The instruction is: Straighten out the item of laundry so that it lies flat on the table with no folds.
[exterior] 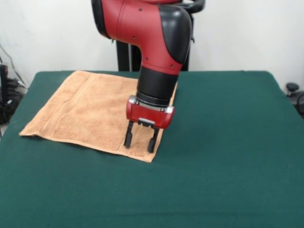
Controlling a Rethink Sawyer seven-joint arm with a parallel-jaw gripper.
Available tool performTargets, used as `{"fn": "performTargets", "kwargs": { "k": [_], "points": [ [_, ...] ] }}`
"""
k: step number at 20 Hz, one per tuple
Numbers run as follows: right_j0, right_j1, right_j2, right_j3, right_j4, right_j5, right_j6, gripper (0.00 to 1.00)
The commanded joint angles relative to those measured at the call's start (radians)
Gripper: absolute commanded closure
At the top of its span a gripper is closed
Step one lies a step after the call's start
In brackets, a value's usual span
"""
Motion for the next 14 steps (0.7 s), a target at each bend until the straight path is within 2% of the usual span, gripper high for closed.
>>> {"fn": "performTargets", "kwargs": {
  "k": [1,14],
  "points": [
    [-0.039,0.362,0.148,-0.266,0.123,-0.372,0.309,0.0],
    [-0.055,0.401,0.186,-0.322,0.189,-0.431,0.253,0.0]
  ]
}}
